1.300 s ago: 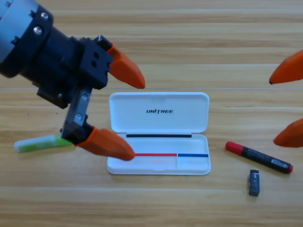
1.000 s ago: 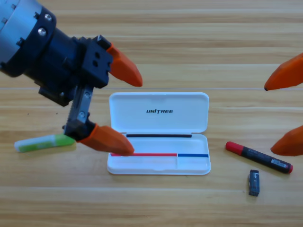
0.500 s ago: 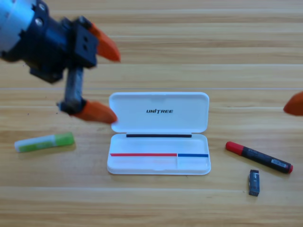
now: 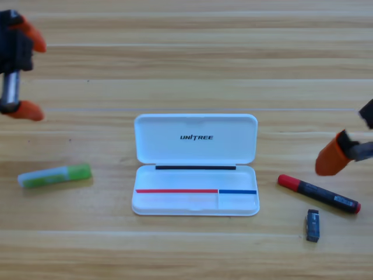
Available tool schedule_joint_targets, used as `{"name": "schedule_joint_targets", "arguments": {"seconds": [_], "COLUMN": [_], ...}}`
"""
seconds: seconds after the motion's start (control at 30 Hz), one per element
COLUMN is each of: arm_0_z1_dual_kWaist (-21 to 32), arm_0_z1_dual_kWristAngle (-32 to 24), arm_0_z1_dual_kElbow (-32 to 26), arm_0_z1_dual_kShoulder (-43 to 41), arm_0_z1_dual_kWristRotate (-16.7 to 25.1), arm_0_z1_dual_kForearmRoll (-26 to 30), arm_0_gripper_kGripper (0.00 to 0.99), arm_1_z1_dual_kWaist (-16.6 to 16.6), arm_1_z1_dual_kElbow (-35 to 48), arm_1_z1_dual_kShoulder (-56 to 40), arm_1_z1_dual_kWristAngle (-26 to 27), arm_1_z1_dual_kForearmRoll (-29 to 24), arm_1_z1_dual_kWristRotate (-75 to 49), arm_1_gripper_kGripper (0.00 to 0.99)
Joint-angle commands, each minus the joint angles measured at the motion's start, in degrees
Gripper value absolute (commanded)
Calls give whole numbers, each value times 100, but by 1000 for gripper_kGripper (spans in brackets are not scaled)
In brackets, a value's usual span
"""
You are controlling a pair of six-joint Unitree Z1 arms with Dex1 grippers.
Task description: Clean up eraser and pencils
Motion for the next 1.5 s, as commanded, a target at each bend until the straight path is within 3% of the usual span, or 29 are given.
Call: {"name": "schedule_joint_targets", "arguments": {"seconds": [0.03,0.23,0.73,1.23,1.5], "arm_0_z1_dual_kWaist": [864,1303,1470,1461,1461], "arm_0_z1_dual_kWristAngle": [-116,-486,-1233,-1400,-1391], "arm_0_z1_dual_kElbow": [417,636,540,1137,1418], "arm_0_z1_dual_kShoulder": [116,485,1760,2252,2358], "arm_0_z1_dual_kWristRotate": [612,1087,928,709,568], "arm_0_z1_dual_kForearmRoll": [-45,-36,-9,-1055,-1416], "arm_0_gripper_kGripper": [990,988,957,931,927], "arm_1_z1_dual_kWaist": [-4,-12,-12,-21,-30], "arm_1_z1_dual_kElbow": [26,-88,-475,-299,-167], "arm_1_z1_dual_kShoulder": [1016,1789,2686,2747,2782], "arm_1_z1_dual_kWristAngle": [-29,59,305,525,384], "arm_1_z1_dual_kForearmRoll": [105,105,96,96,-27], "arm_1_z1_dual_kWristRotate": [743,1350,2211,2598,2659], "arm_1_gripper_kGripper": [982,908,907,896,838]}}
